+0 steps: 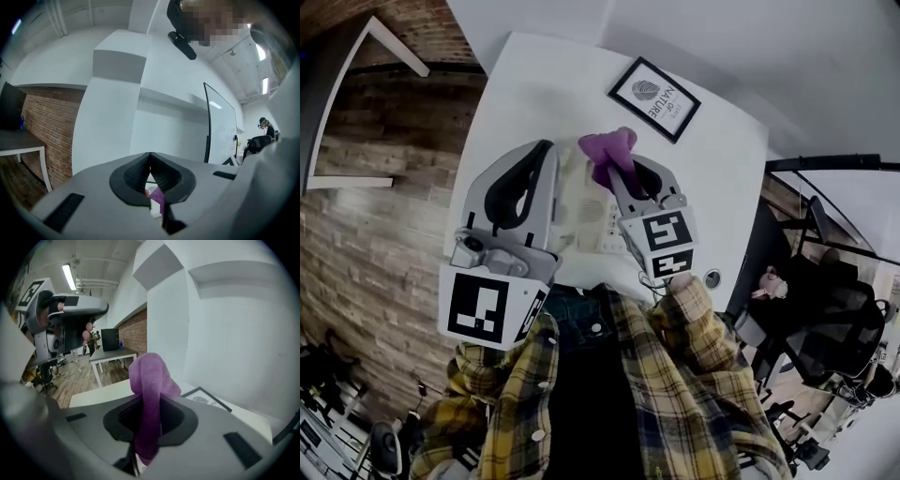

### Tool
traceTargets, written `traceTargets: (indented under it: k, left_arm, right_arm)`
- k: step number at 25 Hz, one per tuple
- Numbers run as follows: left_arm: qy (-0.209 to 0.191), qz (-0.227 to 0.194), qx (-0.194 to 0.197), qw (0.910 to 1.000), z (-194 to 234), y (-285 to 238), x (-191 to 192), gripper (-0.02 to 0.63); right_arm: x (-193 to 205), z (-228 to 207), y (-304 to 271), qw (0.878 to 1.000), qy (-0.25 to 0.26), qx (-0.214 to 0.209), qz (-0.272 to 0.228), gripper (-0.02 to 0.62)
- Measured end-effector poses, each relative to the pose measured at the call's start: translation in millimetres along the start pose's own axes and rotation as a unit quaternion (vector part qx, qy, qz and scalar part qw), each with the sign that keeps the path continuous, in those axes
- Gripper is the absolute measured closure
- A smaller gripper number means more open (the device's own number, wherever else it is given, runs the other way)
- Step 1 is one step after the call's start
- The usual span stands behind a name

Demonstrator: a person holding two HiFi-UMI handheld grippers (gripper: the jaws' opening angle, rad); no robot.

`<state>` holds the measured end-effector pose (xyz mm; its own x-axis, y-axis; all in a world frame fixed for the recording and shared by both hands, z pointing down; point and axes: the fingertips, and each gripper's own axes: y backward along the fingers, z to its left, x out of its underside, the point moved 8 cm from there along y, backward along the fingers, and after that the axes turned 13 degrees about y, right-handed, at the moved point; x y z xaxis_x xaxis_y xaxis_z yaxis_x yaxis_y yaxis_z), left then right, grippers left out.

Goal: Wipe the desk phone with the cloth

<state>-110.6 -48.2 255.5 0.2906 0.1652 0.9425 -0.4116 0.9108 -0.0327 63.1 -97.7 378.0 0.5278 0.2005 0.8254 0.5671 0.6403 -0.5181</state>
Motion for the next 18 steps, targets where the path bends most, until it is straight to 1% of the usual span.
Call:
traceTargets:
  k: [8,14,18]
  left_arm:
    - [0.006,0.014,-0.014,0.9998,5,3,12,0.591]
    - [0.009,0.024,-0.016,0.9996,2,-1,20,0.591]
    - [0.009,0.046,-0.021,0.9987,1,-2,29,0.592]
  right_arm:
    - [31,6,-38,0.997,0.013,-0.038,0.063,0.525]
    - [45,9,-54,0.994,0.026,-0.058,0.093,0.525]
    - [50,9,-60,0.993,0.027,-0.067,0.098,0.526]
